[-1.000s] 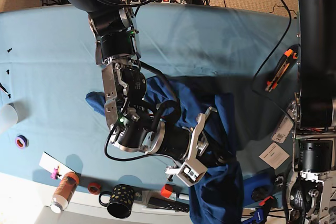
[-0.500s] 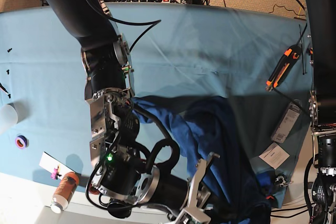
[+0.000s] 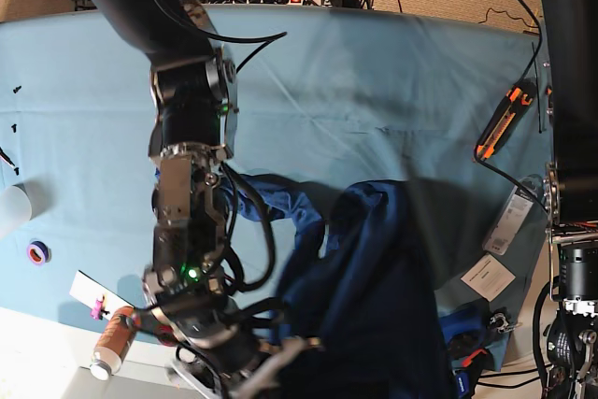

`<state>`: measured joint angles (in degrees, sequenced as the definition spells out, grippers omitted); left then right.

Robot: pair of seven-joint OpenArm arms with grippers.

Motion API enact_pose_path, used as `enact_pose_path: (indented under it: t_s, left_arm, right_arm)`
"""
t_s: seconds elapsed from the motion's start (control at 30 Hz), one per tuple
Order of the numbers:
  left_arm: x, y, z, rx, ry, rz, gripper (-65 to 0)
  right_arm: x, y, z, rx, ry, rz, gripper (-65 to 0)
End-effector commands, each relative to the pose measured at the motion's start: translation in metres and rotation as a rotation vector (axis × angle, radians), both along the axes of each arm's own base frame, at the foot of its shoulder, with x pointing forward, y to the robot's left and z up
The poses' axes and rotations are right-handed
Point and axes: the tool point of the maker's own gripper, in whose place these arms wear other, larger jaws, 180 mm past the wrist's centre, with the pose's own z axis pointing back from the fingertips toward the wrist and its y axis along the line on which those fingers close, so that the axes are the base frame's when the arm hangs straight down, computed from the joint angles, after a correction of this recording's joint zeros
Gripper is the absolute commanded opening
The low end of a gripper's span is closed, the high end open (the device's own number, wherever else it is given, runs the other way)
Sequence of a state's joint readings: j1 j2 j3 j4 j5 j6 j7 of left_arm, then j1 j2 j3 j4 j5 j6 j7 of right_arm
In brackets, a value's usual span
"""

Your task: Layout the t-shirt on the table in an organized manner, then fold the t-shirt properly

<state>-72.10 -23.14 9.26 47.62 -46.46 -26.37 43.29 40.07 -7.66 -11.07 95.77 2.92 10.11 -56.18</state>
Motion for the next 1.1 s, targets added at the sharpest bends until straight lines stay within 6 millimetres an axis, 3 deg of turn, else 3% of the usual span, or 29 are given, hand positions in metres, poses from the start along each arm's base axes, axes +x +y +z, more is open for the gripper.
enact_pose_path:
  t_s: [0.0, 0.13, 0.33, 0.4, 0.5, 0.63, 0.73, 0.8, 0.97, 1.07]
  left_arm:
    - [-0.001, 0.003, 0.041, -0.04, -0.086, 0.005, -65.0]
    - [-0.001, 0.005, 0.04, -0.04, -0.083, 0.01, -65.0]
    - [-0.001, 0.005, 0.04, -0.04, -0.083, 0.01, -65.0]
    - [-0.001, 0.005, 0.04, -0.04, -0.083, 0.01, -65.0]
    - [0.0, 0.005, 0.04, -0.041, -0.083, 0.011, -65.0]
    - [0.0, 0.005, 0.04, -0.042, -0.081, 0.013, -65.0]
    - [-0.001, 0.005, 0.038, -0.037, -0.073, 0.012, -65.0]
    - [-0.001, 0.005, 0.037, -0.036, -0.066, 0.009, -65.0]
    - [-0.001, 0.004, 0.038, -0.043, -0.067, 0.007, -65.0]
    - [-0.001, 0.004, 0.039, -0.044, -0.07, 0.007, -65.0]
  right_arm:
    - [0.001, -0.002, 0.027, 0.016, -0.08, -0.013, -65.0]
    - [0.008, -0.044, 0.024, -0.09, -0.096, -0.214, -65.0]
    - [0.006, -0.123, 0.057, -0.237, -0.198, -0.521, -65.0]
    - [0.005, -0.138, 0.066, -0.232, -0.21, -0.562, -65.0]
    - [0.007, -0.135, 0.063, -0.173, -0.182, -0.532, -65.0]
    - [0.012, -0.084, 0.047, -0.092, -0.108, -0.328, -65.0]
    - [0.007, -0.028, 0.036, -0.136, -0.08, -0.168, -65.0]
    - [-0.004, 0.021, 0.022, -0.149, -0.061, -0.029, -65.0]
    - [-0.065, 0.146, -0.025, -0.284, -0.076, 0.429, -65.0]
    - [-0.105, 0.196, -0.03, -0.356, -0.194, 0.638, -65.0]
